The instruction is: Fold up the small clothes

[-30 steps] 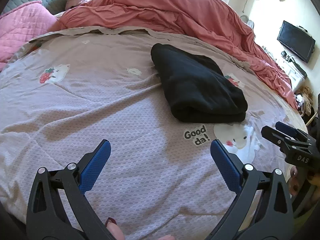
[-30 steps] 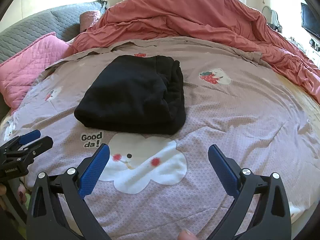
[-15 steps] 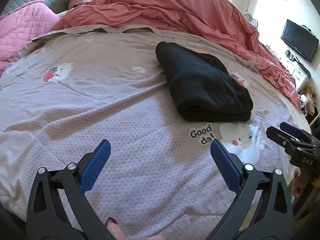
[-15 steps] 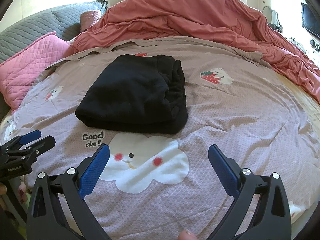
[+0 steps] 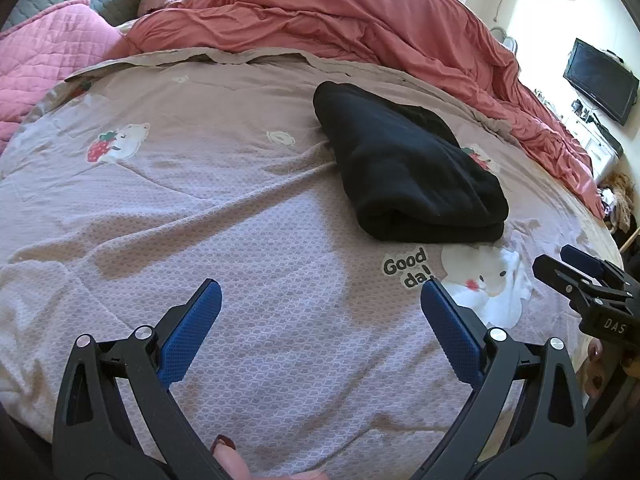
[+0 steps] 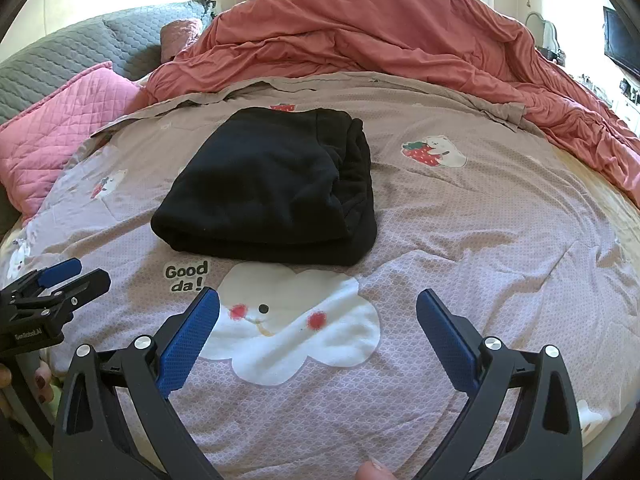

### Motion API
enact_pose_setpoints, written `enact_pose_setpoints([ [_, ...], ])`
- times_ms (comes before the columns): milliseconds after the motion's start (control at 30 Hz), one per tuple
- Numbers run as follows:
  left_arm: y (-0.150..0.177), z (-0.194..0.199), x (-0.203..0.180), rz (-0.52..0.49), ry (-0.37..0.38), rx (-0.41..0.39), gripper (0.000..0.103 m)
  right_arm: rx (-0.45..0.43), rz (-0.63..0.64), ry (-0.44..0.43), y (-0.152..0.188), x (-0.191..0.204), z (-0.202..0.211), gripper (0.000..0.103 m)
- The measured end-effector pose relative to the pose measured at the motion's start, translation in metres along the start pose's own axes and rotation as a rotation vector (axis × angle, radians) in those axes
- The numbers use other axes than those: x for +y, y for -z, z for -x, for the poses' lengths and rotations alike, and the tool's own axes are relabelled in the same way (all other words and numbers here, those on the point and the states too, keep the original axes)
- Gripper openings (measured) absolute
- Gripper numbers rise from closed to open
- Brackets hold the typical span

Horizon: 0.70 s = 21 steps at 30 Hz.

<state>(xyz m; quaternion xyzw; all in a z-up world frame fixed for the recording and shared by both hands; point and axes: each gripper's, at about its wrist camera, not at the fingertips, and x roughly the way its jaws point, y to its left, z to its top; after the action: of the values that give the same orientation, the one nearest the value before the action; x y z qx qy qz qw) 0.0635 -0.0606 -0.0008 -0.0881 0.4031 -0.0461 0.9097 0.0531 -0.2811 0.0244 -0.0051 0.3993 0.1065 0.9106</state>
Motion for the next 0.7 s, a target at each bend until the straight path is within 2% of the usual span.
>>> enact_pose_setpoints([
  [700,0.0012,-0.0015,-0.0049,-0.016,0.016,0.002,0.093,0.006,0.001,0.000,0.0033,0.0010,-0.0017,0.098],
])
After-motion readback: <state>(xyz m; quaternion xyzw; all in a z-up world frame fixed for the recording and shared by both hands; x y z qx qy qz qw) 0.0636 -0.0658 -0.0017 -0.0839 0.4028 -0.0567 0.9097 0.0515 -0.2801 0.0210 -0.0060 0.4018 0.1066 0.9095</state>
